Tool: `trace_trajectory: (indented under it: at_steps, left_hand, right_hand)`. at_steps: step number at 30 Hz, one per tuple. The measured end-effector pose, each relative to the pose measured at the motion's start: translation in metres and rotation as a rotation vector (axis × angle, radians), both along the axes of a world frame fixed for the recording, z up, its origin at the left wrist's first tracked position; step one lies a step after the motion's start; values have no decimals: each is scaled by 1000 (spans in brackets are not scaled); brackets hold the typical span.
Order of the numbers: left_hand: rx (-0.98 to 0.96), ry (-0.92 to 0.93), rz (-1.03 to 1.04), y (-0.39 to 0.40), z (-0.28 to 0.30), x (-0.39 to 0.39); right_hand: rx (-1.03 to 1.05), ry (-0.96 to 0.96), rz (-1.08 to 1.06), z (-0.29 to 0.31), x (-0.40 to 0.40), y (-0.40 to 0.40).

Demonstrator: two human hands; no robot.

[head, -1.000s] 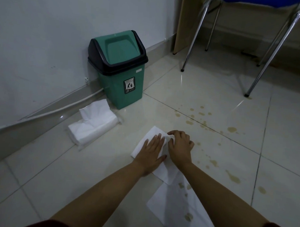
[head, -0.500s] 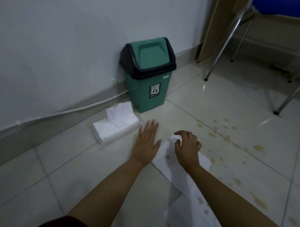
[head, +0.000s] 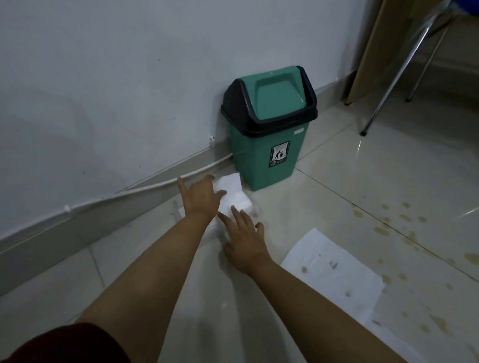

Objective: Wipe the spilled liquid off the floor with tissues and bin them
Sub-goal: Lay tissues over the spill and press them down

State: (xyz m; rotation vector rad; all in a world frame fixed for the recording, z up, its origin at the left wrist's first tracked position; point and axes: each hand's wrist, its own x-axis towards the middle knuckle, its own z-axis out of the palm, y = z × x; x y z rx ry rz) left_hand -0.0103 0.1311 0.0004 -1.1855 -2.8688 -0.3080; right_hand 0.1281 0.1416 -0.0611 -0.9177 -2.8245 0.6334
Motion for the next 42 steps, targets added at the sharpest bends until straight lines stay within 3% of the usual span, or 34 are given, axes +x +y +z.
trace_trajectory:
  at_steps: [5, 11, 19, 21, 24, 27, 36, 42]
  left_hand:
    - [347, -16, -94, 5, 3, -2]
    - [814, -259, -145, 13, 21, -1]
    - [1061, -150, -182, 29, 67, -5]
    - [1052, -161, -236, 31, 75, -1]
    - [981, -215, -359, 30, 75, 13]
    - [859, -274, -492, 30, 71, 35]
    - [572, -581, -760, 61, 81, 137]
    - [462, -777, -858, 88, 103, 205]
  right_hand:
    - [-73, -65, 23, 1, -5, 0]
    - [-51, -100, 51, -6, 0, 4]
    - [-71, -89, 98, 3, 6, 11]
    - [-133, 43, 35, 9, 18, 15]
    - [-243, 459, -274, 24, 45, 21]
    - [-168, 730, -511, 44, 85, 41]
    - [-266, 607, -443, 112, 169, 96]
    - [-243, 544, -543, 138, 243, 97]
